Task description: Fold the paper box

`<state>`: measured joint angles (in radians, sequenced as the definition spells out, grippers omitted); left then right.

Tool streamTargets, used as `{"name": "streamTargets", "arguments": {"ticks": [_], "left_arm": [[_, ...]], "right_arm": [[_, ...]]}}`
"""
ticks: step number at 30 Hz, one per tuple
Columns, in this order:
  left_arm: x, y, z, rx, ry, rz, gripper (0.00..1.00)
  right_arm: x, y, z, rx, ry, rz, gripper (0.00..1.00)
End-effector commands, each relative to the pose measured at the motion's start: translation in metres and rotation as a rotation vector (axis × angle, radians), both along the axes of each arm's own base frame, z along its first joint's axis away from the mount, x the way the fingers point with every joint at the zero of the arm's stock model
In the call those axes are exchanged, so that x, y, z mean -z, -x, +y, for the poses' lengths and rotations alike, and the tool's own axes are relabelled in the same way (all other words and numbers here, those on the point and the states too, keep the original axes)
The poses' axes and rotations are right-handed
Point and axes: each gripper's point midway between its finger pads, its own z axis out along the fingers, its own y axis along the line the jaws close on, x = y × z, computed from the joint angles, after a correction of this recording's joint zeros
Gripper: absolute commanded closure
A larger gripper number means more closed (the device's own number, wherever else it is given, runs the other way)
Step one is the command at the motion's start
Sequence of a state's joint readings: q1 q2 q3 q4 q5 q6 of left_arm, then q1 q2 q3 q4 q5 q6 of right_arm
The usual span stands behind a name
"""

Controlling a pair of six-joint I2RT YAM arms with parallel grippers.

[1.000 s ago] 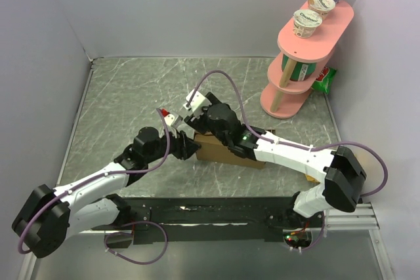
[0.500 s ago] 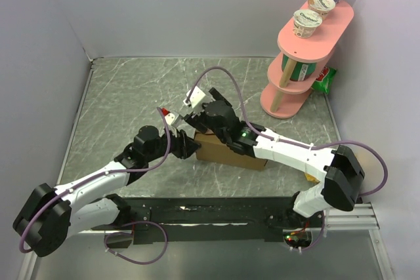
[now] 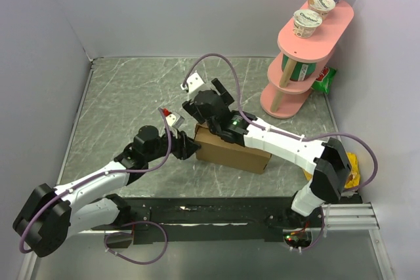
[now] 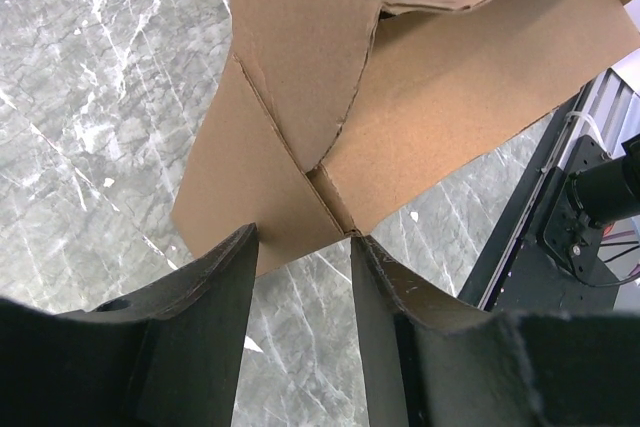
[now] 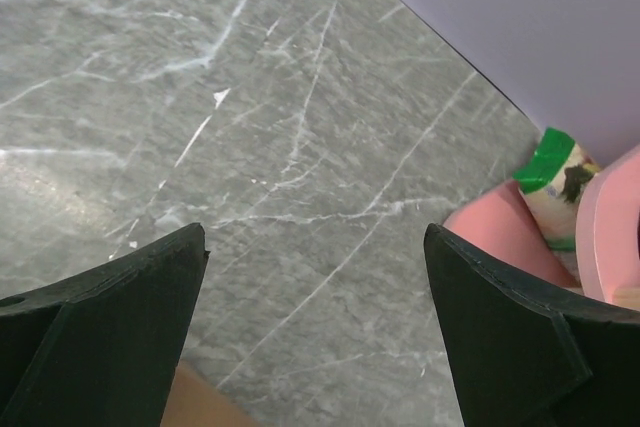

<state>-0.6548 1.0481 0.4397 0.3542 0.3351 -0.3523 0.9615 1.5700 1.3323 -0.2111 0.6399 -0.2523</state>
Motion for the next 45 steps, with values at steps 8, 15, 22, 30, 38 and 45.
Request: {"name": "streamTargets", "arguments": {"ticks": [8, 15, 22, 30, 38, 45], "left_arm": [[-0.02, -0.002, -0.005, 0.031, 0.03, -0.062, 0.53], [-0.021, -0.006, -0.005, 0.011, 0.033, -0.049, 0.53], [-0.019, -0.009, -0.004, -0.022, 0.052, -0.025, 0.53], [-0.02, -0.014, -0.004, -0.049, 0.05, -0.009, 0.54], [-0.026, -0.013, -0.008, -0.031, 0.078, -0.016, 0.55], [-0.032, -0.015, -0.012, -0.02, 0.095, -0.031, 0.54]], "right_arm": [[-0.004, -0.013, 0.011, 0.047, -0.016, -0.009, 0.04], [0.001, -0.011, 0.011, 0.062, -0.001, 0.009, 0.04], [0.03, 0.014, -0.007, 0.15, -0.054, 0.051, 0.08], [0.047, 0.031, -0.009, 0.219, -0.07, 0.071, 0.36], [0.068, 0.037, -0.012, 0.237, 0.01, 0.083, 0.4], [0.082, 0.035, -0.01, 0.226, 0.09, 0.082, 0.4]]}}
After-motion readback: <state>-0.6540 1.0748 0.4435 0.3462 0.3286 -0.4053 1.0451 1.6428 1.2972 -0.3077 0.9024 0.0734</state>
